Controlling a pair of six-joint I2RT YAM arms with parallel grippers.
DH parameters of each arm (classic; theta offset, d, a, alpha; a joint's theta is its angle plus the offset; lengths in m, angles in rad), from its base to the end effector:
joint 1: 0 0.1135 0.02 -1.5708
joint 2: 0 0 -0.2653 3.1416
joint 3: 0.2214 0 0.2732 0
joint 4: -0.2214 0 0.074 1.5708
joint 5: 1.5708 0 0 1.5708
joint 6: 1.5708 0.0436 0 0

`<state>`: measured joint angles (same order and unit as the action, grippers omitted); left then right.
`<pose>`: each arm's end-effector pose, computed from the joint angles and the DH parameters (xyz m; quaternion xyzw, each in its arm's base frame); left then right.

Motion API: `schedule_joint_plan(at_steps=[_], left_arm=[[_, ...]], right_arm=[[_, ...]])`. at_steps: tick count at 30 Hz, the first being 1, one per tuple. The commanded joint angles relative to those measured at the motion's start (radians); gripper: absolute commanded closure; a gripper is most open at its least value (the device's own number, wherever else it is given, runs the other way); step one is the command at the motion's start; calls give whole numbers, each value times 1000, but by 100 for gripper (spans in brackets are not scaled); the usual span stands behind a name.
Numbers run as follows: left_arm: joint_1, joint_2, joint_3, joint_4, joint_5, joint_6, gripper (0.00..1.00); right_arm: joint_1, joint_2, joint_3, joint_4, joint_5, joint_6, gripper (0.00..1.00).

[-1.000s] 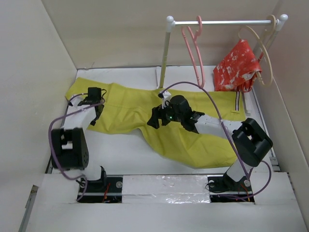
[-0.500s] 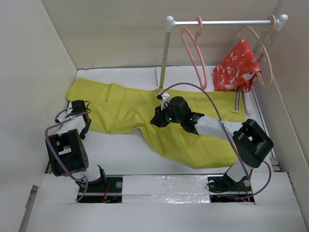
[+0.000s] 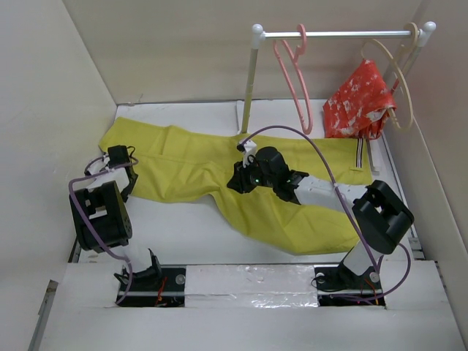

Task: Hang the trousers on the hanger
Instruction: Fold the trousers at the center of the board.

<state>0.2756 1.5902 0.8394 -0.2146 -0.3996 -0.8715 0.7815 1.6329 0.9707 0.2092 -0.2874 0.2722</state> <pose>0.3090 0.1050 0.1469 -0.5573 0.7537 0.0953 0.3349 0.2665 0.2818 0.2110 -0.2849 0.7929 0.3688 0.3926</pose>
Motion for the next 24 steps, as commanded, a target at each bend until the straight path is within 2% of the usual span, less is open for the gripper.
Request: schedule_joint_plan(at_steps=[1, 2, 4, 5, 6, 7, 11, 14, 20, 21, 24], left_arm=[[2, 62, 16, 4, 70, 26, 50], [2, 71, 38, 4, 74, 32, 52], [-7, 99, 56, 11, 82, 66, 70], [-7, 105, 73, 6, 90, 74, 87], [-7, 112, 76, 4, 91, 78, 95], [-7, 113, 76, 6, 94, 81, 100], [-7, 71, 69, -3, 94, 80, 100], [-7, -27, 87, -35, 105, 88, 100], [-52, -430, 84, -77, 74, 181, 100], [-52, -541, 72, -77, 79, 187, 100], [-52, -739, 53, -84, 76, 221, 100]], right_arm=[[10, -19, 2, 32, 22, -18, 72], [10, -21, 0, 32, 25, -18, 72], [10, -24, -3, 33, 28, -19, 72], [10, -28, -4, 33, 36, -21, 72], [10, -31, -6, 33, 39, -19, 72], [10, -33, -7, 35, 40, -21, 72], [-8, -39, -20, 41, 36, -15, 72], [-8, -47, -24, 44, 45, -11, 72], [-27, -96, -44, 35, 82, -16, 68], [-37, -105, -50, 36, 83, -16, 68], [-66, -143, -82, 47, 106, -14, 72]])
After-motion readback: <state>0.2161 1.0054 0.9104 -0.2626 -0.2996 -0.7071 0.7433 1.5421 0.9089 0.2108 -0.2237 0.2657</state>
